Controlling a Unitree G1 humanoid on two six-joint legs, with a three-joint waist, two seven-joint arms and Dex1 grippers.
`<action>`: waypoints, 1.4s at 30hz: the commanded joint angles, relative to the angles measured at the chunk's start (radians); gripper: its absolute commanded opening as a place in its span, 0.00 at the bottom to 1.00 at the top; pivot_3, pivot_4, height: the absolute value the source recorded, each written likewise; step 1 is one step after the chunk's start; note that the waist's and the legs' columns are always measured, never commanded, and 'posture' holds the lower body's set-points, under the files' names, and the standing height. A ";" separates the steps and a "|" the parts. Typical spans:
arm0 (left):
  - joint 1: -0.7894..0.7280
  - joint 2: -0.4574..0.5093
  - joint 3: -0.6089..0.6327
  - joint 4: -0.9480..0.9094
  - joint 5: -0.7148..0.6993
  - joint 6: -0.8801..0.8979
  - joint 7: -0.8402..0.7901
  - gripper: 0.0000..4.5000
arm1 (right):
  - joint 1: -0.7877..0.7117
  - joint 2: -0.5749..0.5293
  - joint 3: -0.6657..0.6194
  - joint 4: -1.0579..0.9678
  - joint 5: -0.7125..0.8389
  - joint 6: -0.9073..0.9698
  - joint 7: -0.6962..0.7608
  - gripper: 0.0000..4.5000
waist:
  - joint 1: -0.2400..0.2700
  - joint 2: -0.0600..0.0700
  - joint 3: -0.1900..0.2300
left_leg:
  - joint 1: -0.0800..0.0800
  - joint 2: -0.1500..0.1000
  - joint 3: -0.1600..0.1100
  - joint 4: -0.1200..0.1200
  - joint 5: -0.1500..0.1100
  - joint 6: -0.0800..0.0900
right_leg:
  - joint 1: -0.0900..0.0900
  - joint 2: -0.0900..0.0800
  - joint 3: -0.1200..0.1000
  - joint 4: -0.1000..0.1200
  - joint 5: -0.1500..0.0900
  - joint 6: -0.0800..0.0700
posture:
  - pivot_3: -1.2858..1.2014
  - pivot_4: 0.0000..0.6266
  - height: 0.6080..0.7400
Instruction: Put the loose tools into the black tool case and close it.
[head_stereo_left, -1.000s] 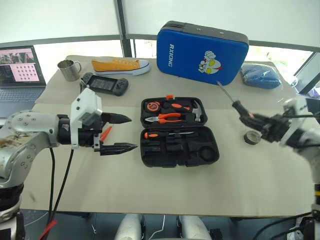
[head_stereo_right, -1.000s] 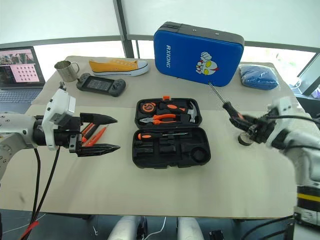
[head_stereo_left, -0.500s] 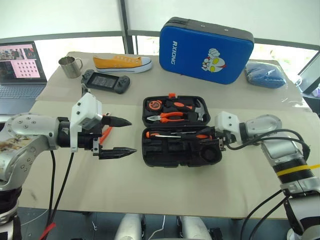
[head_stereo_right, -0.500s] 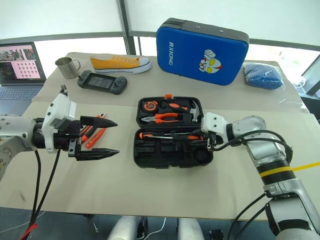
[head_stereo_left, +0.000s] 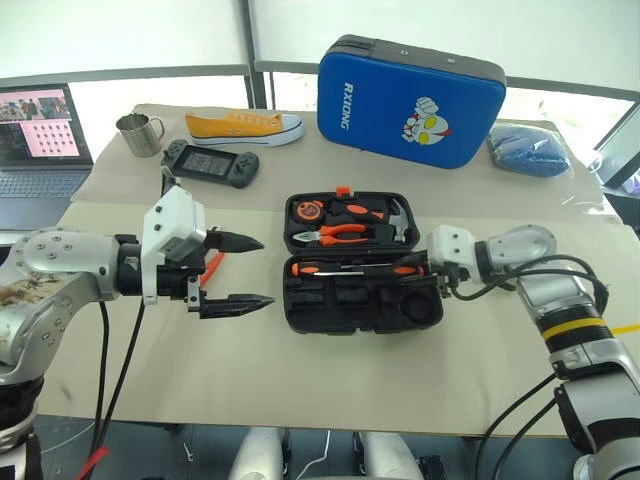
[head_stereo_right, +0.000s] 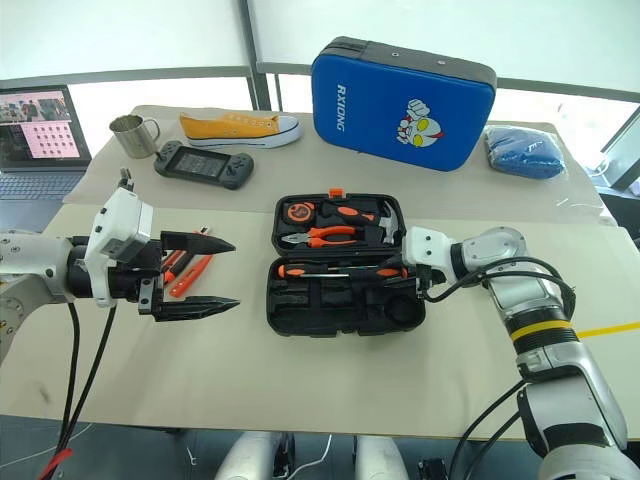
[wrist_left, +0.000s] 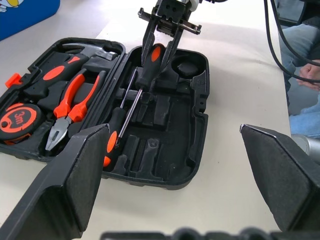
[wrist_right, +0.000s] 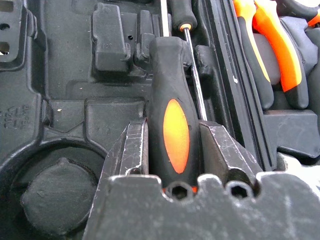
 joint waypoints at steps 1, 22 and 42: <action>-0.025 0.008 0.004 -0.005 0.002 -0.025 0.001 1.00 | -0.012 -0.003 -0.005 0.027 -0.025 -0.030 0.002 0.66 | 0.000 0.000 0.000 | 0.000 0.000 0.000 0.000 0.000 0.000 | 0.000 0.000 0.000 0.000 0.000 0.000 | 0.52 0.24 1.00; -0.027 0.003 -0.024 0.003 0.026 -0.054 0.000 1.00 | 0.000 0.114 -0.059 -0.176 0.124 0.382 -0.055 0.22 | 0.003 0.000 0.000 | -0.001 0.000 0.000 0.000 0.000 0.000 | -0.001 0.000 0.000 0.001 0.000 0.000 | 0.52 0.24 1.00; -0.026 0.001 -0.042 0.014 0.052 -0.073 -0.010 1.00 | -0.019 0.118 0.126 -0.085 -0.129 0.323 -0.066 0.01 | -0.001 0.000 0.000 | 0.002 0.000 0.000 0.000 0.000 0.000 | 0.001 0.001 0.000 0.001 0.000 -0.001 | 0.52 0.24 1.00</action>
